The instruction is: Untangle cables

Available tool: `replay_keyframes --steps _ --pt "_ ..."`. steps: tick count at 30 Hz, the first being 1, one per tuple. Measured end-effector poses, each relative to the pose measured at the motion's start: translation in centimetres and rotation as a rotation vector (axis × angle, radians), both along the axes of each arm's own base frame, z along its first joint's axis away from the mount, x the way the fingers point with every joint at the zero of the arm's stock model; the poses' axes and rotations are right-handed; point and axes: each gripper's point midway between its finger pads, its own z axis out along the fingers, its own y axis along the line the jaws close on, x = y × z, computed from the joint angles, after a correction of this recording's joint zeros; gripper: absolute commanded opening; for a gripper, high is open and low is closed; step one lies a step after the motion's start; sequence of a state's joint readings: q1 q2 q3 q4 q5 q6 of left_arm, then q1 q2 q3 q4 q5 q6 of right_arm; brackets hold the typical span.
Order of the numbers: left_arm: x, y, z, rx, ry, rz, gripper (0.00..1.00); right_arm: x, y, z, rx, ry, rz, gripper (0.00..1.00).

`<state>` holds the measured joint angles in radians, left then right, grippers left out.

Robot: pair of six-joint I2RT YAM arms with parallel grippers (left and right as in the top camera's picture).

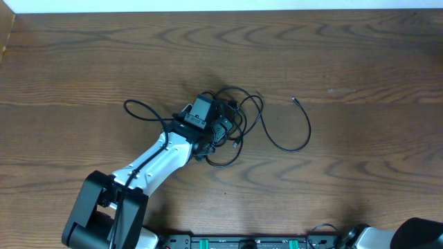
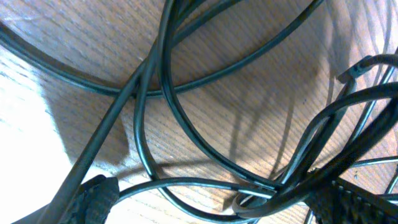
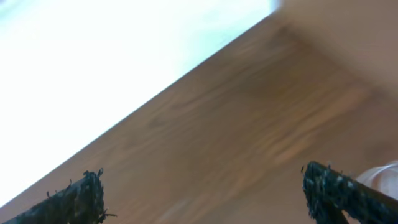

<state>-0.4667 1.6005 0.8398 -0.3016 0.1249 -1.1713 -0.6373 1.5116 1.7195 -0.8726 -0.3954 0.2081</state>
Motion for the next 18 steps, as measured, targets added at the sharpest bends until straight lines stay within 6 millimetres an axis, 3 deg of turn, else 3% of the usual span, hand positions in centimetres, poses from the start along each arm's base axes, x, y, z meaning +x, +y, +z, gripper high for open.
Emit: replay_keyframes --steps 7,10,14,18 --pt "0.3 -0.1 0.1 -0.006 -0.012 0.002 0.98 -0.4 12.4 -5.7 0.256 0.236 0.33 0.96" --pt "1.6 -0.9 0.9 -0.034 -0.078 -0.027 0.98 -0.7 17.4 -6.6 0.256 0.289 0.483 0.96" --pt "1.8 -2.9 2.3 -0.105 -0.139 -0.196 0.98 -1.3 21.4 -7.4 0.202 0.346 0.598 0.99" --pt "-0.5 -2.8 4.2 -0.114 -0.124 -0.298 0.98 -1.8 22.8 -8.3 0.131 0.405 0.62 0.99"
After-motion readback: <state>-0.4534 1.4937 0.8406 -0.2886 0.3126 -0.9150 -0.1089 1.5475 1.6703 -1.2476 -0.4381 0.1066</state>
